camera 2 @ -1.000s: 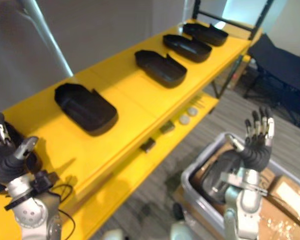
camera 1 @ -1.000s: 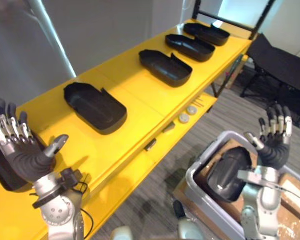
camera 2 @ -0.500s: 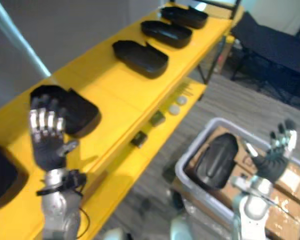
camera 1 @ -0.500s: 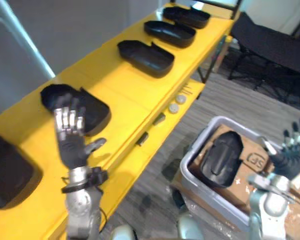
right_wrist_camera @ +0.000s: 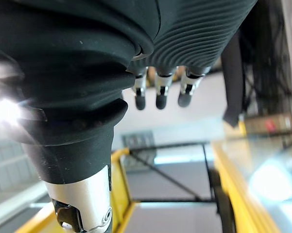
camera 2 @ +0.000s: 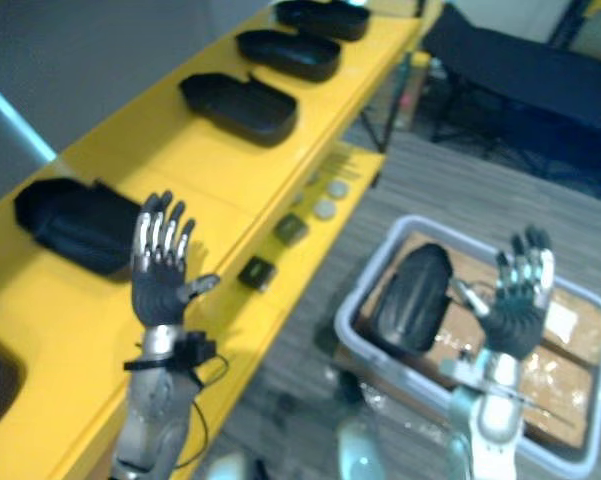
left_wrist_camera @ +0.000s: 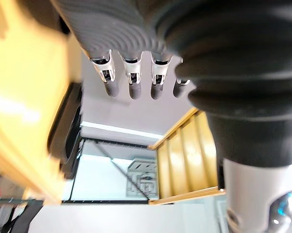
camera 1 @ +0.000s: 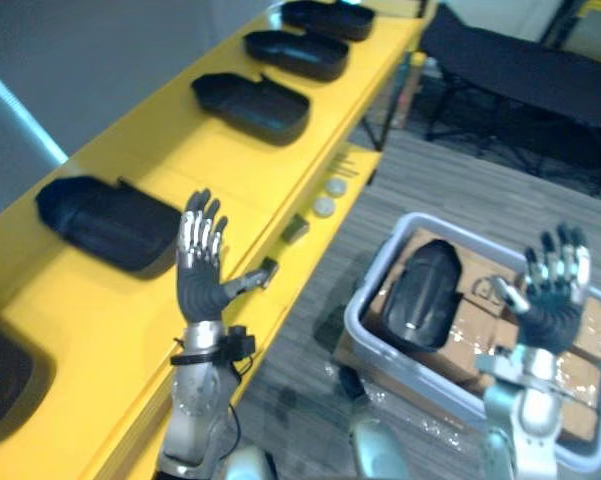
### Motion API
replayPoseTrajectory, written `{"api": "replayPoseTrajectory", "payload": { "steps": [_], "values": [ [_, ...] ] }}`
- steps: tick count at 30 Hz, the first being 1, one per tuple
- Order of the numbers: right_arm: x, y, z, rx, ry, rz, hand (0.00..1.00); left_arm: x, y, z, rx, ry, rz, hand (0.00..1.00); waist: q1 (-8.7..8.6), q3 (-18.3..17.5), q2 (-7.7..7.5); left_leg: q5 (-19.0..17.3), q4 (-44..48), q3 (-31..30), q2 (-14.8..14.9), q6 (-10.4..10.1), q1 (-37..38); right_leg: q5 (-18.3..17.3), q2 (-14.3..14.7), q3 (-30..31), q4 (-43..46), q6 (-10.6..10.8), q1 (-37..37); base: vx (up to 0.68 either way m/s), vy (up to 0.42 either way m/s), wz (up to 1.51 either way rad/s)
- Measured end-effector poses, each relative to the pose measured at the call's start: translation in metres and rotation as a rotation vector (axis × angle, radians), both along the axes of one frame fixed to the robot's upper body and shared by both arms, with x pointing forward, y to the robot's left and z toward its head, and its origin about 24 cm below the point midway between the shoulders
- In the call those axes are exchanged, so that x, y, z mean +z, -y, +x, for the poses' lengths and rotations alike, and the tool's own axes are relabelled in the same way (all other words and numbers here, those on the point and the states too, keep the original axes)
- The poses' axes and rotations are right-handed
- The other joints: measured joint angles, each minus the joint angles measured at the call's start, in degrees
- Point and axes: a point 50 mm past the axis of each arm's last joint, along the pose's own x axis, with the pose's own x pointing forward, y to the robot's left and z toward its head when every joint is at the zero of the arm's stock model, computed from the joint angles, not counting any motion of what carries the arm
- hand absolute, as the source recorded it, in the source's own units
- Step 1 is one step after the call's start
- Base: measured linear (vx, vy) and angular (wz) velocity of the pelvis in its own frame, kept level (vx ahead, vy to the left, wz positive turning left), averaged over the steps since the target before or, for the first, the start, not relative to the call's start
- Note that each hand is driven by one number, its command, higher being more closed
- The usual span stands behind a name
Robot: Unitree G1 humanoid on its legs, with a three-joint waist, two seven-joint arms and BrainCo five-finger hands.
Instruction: Walk over and take plastic housings, then place them on the shelf
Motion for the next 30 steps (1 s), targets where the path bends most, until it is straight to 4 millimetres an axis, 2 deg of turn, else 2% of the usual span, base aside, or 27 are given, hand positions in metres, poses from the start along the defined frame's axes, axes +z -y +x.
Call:
{"api": "replayPoseTrajectory", "payload": {
  "steps": [1,3,4,5,7,9,10,11,13,14,15,16,18,21,24,28,29,30],
  "values": [
    [-0.011,0.000,-0.010,-0.031,-0.040,0.034,0.00,0.002,0.001,-0.005,-0.046,0.014,0.047,0.00,0.04,-0.01,0.00,-1.24,2.58,1.05,0.44,1.23,-0.62,1.07,0.16,-0.21,-0.04,-0.58,-0.04,-0.20,0.119,-0.57],
    [-0.025,0.001,-0.026,-0.057,-0.114,0.056,0.00,0.000,0.003,-0.008,-0.086,0.007,0.083,0.00,0.04,0.54,-0.03,-2.00,4.24,4.59,1.67,3.05,-0.53,7.96,0.02,-4.83,-2.65,-5.46,-0.13,-0.27,0.115,-1.02],
    [-0.028,0.002,-0.034,-0.066,-0.135,0.053,0.00,-0.002,0.008,-0.010,-0.114,0.002,0.086,0.00,0.06,0.90,0.70,-1.15,3.51,7.89,2.54,5.18,-0.50,12.86,-0.67,-10.00,-5.67,-10.04,-0.12,-0.32,0.097,-1.14],
    [-0.028,0.004,-0.040,-0.071,-0.133,0.035,0.00,-0.001,0.010,-0.010,-0.127,0.006,0.090,0.00,-1.15,1.23,0.35,-0.18,2.74,10.23,2.77,6.48,-0.24,8.17,-1.60,-16.18,1.73,-10.63,-1.72,-0.38,0.148,-1.13],
    [-0.022,0.004,-0.040,-0.052,-0.111,0.012,0.00,-0.002,0.013,-0.011,-0.132,0.002,0.095,0.00,-1.47,1.24,0.34,0.99,1.11,14.03,3.61,7.17,1.09,1.18,-2.54,-19.78,12.55,-10.70,-3.07,-0.26,0.142,-1.04],
    [-0.016,0.001,-0.036,-0.021,-0.070,-0.015,0.00,-0.004,0.014,-0.011,-0.132,-0.011,0.091,0.00,-1.11,1.16,0.29,3.35,-1.86,18.66,4.98,7.73,2.32,-8.54,-6.50,-23.30,26.00,-11.66,-2.18,-0.15,0.080,-1.13],
    [-0.015,-0.001,-0.034,-0.010,-0.066,-0.019,0.00,-0.005,0.013,-0.011,-0.130,-0.021,0.087,0.00,-0.79,1.08,0.12,4.18,-2.90,19.84,5.17,7.64,2.52,-10.04,-7.85,-24.37,28.12,-11.86,-1.63,-0.12,0.006,-1.16],
    [-0.013,-0.006,-0.026,0.022,-0.055,-0.036,0.00,-0.008,0.007,-0.012,-0.102,-0.046,0.091,0.00,0.20,0.67,-0.59,6.38,-6.14,22.82,5.40,7.24,2.70,-12.95,-11.29,-26.37,30.78,-11.71,0.09,-0.08,-0.031,-0.95],
    [-0.014,-0.012,-0.015,0.055,-0.051,-0.052,0.00,-0.014,-0.003,-0.012,-0.055,-0.085,0.097,0.00,1.13,-0.07,-1.69,8.70,-9.48,25.37,5.39,6.42,2.80,-14.67,-14.37,-28.05,29.45,-11.25,2.77,-0.03,-0.074,-0.93],
    [-0.015,-0.014,-0.009,0.067,-0.058,-0.068,0.00,-0.018,-0.009,-0.012,-0.033,-0.108,0.094,0.00,1.76,-0.70,-2.81,10.14,-11.20,26.39,5.36,5.49,2.51,-14.61,-15.79,-29.11,25.39,-11.20,5.93,0.00,-0.167,-0.94],
    [-0.017,-0.017,-0.004,0.075,-0.072,-0.074,0.00,-0.022,-0.014,-0.012,-0.024,-0.133,0.079,0.00,2.42,-1.19,-3.60,11.01,-11.14,26.76,5.40,3.92,1.52,-13.00,-16.43,-29.84,18.28,-9.27,9.24,-0.01,-0.174,-0.82],
    [-0.018,-0.018,-0.003,0.076,-0.086,-0.085,0.00,-0.024,-0.017,-0.011,-0.016,-0.146,0.079,0.00,2.80,-1.19,-3.63,11.30,-10.96,26.53,5.51,3.42,0.92,-13.76,-15.61,-30.12,15.26,-8.08,9.87,-0.02,-0.155,-0.82],
    [-0.017,-0.019,0.003,0.078,-0.107,-0.104,0.00,-0.033,-0.018,-0.009,0.002,-0.188,0.058,0.00,3.50,-1.28,-2.67,12.31,-11.56,21.88,5.33,2.23,-0.18,-13.93,-13.60,-30.06,10.25,-7.73,10.22,0.02,-0.130,-0.79],
    [-0.035,-0.012,-0.001,0.039,-0.215,-0.076,0.00,-0.033,-0.016,-0.008,0.002,-0.183,0.038,0.00,1.53,-1.41,-2.48,12.89,-12.87,21.95,6.69,1.25,0.48,-12.59,-11.17,-30.19,3.10,-5.23,12.59,0.07,-0.107,-0.46],
    [-0.051,-0.005,-0.004,0.008,-0.309,-0.057,0.00,-0.038,-0.016,-0.005,0.006,-0.209,0.026,0.00,1.20,-1.40,-2.46,13.00,-12.85,22.06,7.24,1.12,1.68,-12.49,-10.63,-29.50,3.35,-5.06,12.37,0.03,-0.054,-0.38],
    [-0.058,-0.004,0.006,0.017,-0.328,-0.013,0.00,-0.070,-0.019,-0.005,0.058,-0.376,0.052,0.00,1.38,-0.40,-2.15,13.02,-13.12,20.89,7.32,1.12,3.10,-12.02,-9.37,-27.88,2.06,-4.25,12.37,-0.03,-0.047,-0.43],
    [-0.059,-0.004,0.012,0.021,-0.329,-0.010,0.00,-0.082,-0.018,-0.005,0.061,-0.437,0.068,0.00,1.39,-0.35,-2.17,13.07,-13.60,19.73,6.85,1.00,2.33,-11.64,-9.29,-27.78,1.33,-3.72,11.67,-0.06,-0.023,-0.17],
    [-0.062,-0.003,0.020,0.023,-0.336,0.003,0.00,-0.102,-0.016,-0.004,0.072,-0.533,0.104,0.00,1.40,-0.09,-2.31,13.57,-14.84,18.69,6.15,0.16,1.68,-10.77,-9.31,-27.80,0.49,-3.70,10.97,-0.05,-0.016,-0.06]
  ]
}}
